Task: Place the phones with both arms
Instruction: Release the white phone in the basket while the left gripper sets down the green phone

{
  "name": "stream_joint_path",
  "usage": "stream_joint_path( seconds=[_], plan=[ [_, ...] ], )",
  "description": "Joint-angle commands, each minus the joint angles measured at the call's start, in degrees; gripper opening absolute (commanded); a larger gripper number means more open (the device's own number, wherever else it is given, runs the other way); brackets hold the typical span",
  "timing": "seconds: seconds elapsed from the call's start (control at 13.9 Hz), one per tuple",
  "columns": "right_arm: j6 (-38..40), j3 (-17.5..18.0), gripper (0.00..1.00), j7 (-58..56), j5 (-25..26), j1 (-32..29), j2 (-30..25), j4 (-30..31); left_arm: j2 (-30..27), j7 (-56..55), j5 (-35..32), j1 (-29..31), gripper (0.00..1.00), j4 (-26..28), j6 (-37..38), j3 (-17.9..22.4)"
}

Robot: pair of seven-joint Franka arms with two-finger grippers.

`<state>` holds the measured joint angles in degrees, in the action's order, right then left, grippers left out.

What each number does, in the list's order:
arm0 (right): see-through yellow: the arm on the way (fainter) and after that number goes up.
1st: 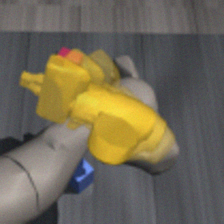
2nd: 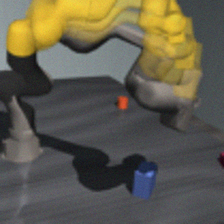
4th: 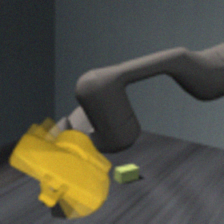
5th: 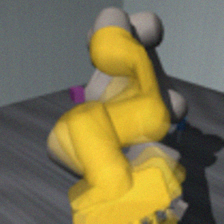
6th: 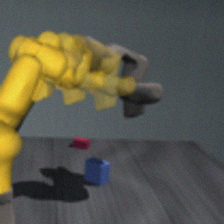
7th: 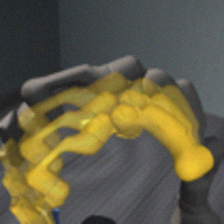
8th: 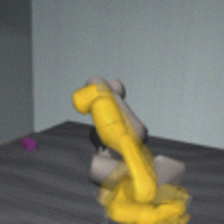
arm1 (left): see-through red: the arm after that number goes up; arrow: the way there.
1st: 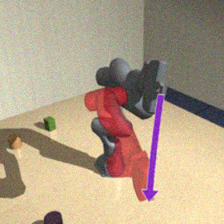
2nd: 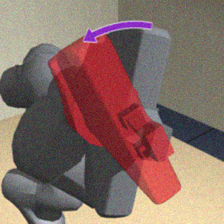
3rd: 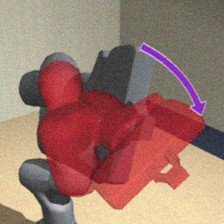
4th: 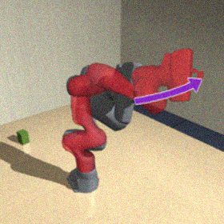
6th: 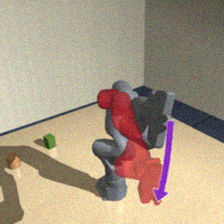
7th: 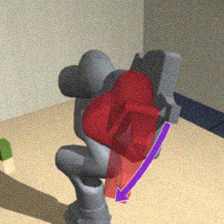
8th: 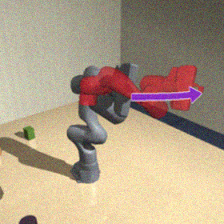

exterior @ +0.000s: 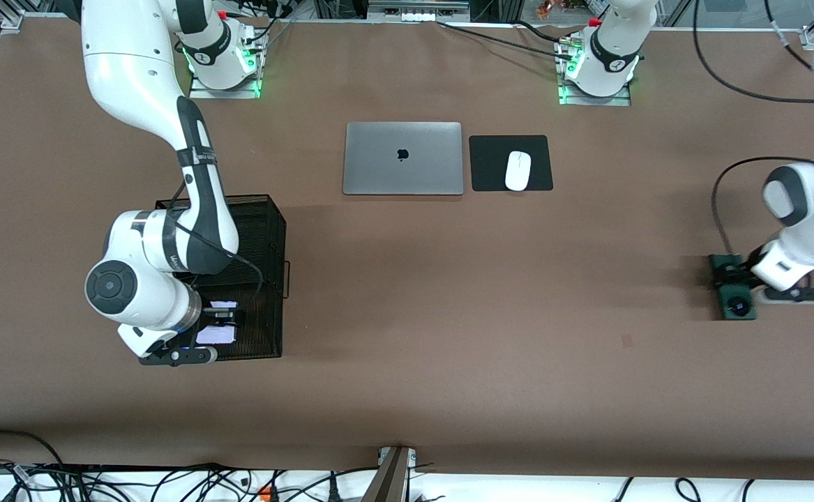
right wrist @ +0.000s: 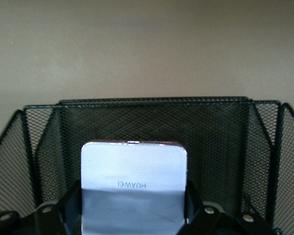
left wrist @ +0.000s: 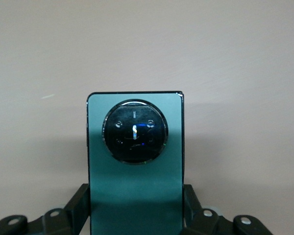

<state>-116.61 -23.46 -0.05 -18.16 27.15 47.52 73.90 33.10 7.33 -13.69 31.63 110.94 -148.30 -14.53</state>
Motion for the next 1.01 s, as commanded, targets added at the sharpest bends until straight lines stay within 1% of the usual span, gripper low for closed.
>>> stream_joint_path(
  seconds=[0.0, 0.07, 0.14, 0.22, 0.29, 0.36, 0.58, 0.72, 0.93],
  plan=[
    [0.07, 0.34, 0.02, -0.91, -1.35, -0.43, -0.85, 1.77, -0.22, -5.37, 0.68, -4.63, 0.0, -1.6, 2.92, 0.03],
    [0.07, 0.34, 0.1, -1.0, -1.35, -0.52, -0.85, 2.38, -0.49, -7.31, 0.77, -6.57, 0.0, -1.69, 4.67, -0.4],
    [-0.37, 0.34, 0.17, -1.09, -1.35, -0.61, -0.85, 2.65, -0.75, -11.42, 0.77, -8.24, 0.0, -2.13, 6.16, -2.41],
    [-0.46, 0.34, 0.49, -1.0, -1.35, -0.69, -0.85, 2.65, -0.84, -16.94, 0.69, -9.47, 0.0, -2.48, 7.92, -4.52],
    [-0.63, 0.34, 0.88, -0.48, -1.7, -0.69, -0.85, 2.65, -0.93, -22.3, 0.6, -11.23, 0.0, -3.18, 9.76, -6.37],
    [-0.63, 0.34, 0.98, -0.39, -3.18, -0.69, -0.85, 2.65, -0.84, -27.32, 0.51, -13.94, 0.0, -3.88, 11.26, -7.08],
    [-0.63, 0.34, 0.99, -0.56, -3.72, -0.78, -0.85, 2.3, -0.58, -39.63, 0.33, -22.81, 0.0, -4.24, 11.98, -7.09],
    [-0.55, 0.08, 0.99, -0.91, -3.55, -0.87, -1.11, 1.25, 0.73, -49.2, -0.01, -30.8, 0.0, -6.08, 12.07, -6.74],
    [2.16, -1.5, 0.99, -1.35, -2.41, -0.87, -1.64, -1.74, 2.93, -57.75, -0.28, -41.88, 0.0, -9.59, 12.86, -6.39]
  ],
)
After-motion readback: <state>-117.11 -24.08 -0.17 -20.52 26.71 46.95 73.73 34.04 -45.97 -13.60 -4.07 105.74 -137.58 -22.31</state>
